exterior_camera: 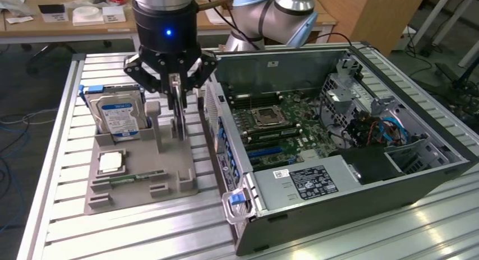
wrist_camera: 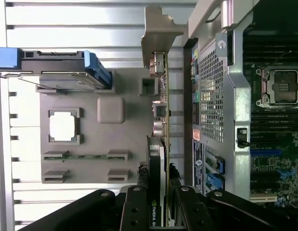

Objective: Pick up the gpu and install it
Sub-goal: 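Pick up the gpu and move the gpu toward the slot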

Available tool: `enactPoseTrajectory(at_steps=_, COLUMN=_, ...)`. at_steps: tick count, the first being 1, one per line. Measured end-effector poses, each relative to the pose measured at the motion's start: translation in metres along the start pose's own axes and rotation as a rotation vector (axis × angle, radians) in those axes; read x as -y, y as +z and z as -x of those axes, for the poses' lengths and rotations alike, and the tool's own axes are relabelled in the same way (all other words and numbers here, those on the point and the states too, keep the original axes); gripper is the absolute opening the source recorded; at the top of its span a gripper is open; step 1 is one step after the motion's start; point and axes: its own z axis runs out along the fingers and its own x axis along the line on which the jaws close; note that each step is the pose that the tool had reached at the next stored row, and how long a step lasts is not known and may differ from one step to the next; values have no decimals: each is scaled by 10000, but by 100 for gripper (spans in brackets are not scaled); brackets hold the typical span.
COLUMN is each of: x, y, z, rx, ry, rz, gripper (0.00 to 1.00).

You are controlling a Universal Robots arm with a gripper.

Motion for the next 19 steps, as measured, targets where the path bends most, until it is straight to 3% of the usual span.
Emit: enactPoseTrajectory(at_steps=19, x=-15, y=-324, z=7, rx=-1, ry=0, rz=0, gripper=27)
